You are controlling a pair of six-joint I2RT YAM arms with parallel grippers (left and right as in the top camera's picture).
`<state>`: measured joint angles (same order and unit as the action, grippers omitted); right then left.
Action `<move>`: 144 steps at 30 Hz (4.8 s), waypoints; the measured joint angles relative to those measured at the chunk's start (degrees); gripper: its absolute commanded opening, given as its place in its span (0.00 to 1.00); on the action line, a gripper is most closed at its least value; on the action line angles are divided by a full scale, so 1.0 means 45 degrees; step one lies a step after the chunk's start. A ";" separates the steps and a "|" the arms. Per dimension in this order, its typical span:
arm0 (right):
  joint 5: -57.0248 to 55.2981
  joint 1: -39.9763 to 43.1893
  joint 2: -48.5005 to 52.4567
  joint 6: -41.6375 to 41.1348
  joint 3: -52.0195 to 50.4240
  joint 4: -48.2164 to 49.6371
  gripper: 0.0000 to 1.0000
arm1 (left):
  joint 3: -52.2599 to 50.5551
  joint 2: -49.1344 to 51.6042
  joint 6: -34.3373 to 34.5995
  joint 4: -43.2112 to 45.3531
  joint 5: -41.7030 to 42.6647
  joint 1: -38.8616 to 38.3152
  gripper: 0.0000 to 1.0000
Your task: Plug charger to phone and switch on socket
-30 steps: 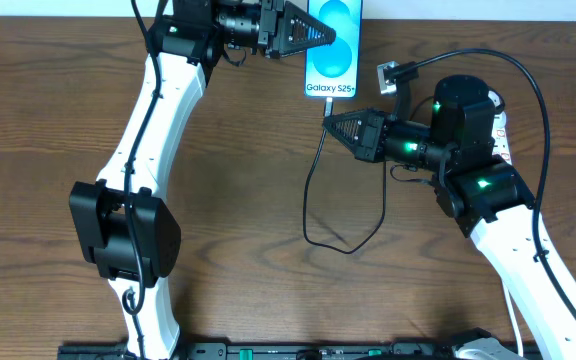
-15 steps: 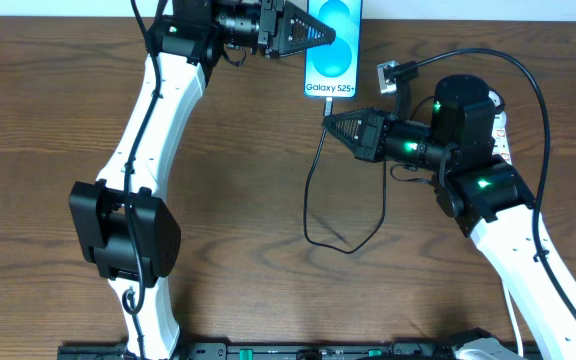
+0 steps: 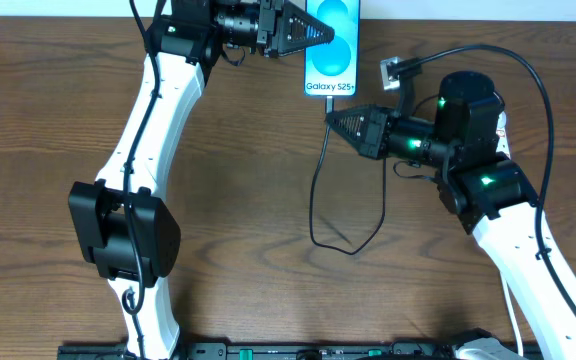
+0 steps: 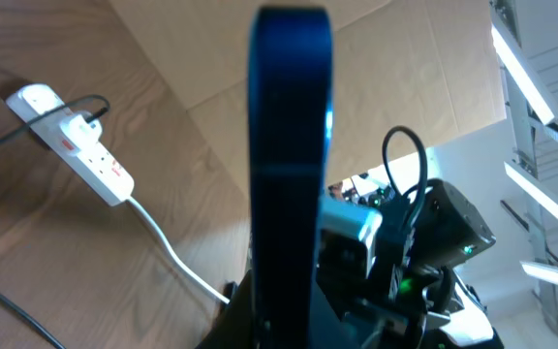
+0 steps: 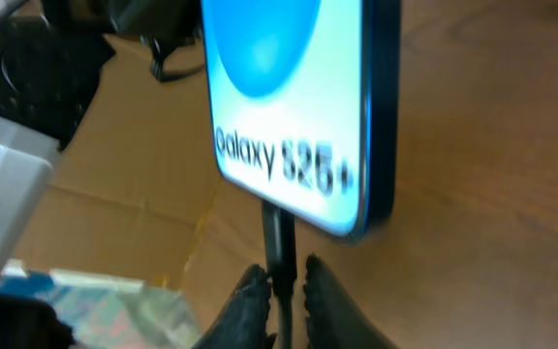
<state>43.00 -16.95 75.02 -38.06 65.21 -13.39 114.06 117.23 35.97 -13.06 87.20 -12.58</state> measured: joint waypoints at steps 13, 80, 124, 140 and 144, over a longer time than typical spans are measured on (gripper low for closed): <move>-0.0087 0.0131 0.0000 0.0398 0.0291 -0.0821 0.94 | 0.0000 0.0000 -0.0486 -0.1035 -0.1195 -0.0015 0.07; -0.5799 0.0646 0.0005 0.2492 0.0316 -0.7538 0.99 | -0.4522 0.2909 -0.4818 -0.5960 -0.9748 -0.1253 0.25; -0.5833 0.0675 0.0010 0.3075 0.0384 -0.8412 0.99 | -0.4575 -0.3094 -0.4711 -0.7713 -1.6776 0.1268 0.80; -0.8864 0.3177 0.5231 0.4318 0.9136 -1.5368 0.99 | -0.4527 -0.4435 -0.4716 -0.7810 -1.9526 0.1277 0.98; -1.0195 0.4464 0.6329 0.4061 0.9394 -1.4659 0.99 | -0.4527 -0.4435 -0.4711 -0.7810 -1.9574 0.1277 0.98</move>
<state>-2.87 3.14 103.50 -19.79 107.48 -79.35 93.69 97.27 14.76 -48.21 -0.89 -6.83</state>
